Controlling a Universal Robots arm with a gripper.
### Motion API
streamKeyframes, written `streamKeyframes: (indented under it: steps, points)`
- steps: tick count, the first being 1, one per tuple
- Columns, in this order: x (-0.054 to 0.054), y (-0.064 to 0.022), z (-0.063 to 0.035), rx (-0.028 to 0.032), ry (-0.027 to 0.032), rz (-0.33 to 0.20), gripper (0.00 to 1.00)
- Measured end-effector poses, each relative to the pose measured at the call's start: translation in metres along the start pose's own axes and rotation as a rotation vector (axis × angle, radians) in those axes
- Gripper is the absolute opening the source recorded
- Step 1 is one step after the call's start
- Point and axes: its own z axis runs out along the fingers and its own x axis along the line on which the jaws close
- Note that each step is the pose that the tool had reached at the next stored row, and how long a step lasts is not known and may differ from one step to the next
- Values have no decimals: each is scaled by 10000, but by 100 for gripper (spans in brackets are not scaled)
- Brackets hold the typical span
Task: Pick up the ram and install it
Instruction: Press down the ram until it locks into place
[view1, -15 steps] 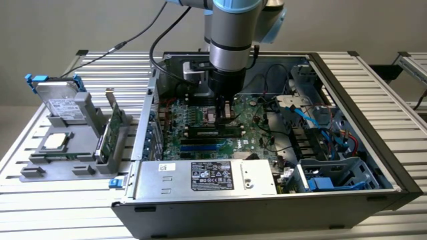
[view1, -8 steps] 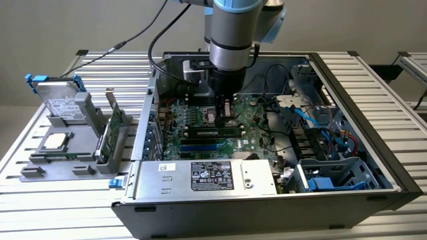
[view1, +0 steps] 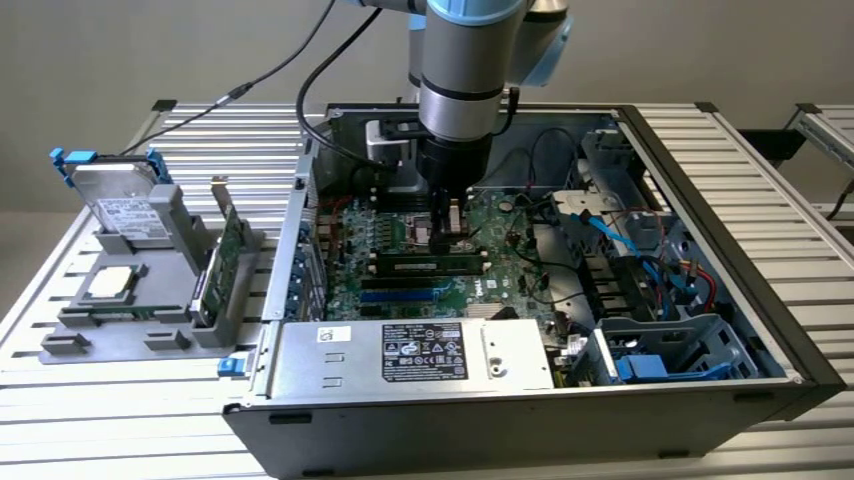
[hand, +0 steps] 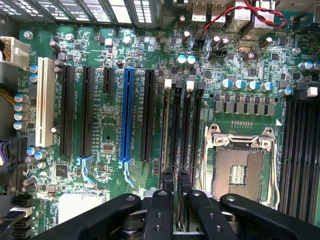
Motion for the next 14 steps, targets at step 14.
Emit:
streamKeyframes:
  steps: [14]
  points:
    - [4,-83,-11,0,0,1,10]
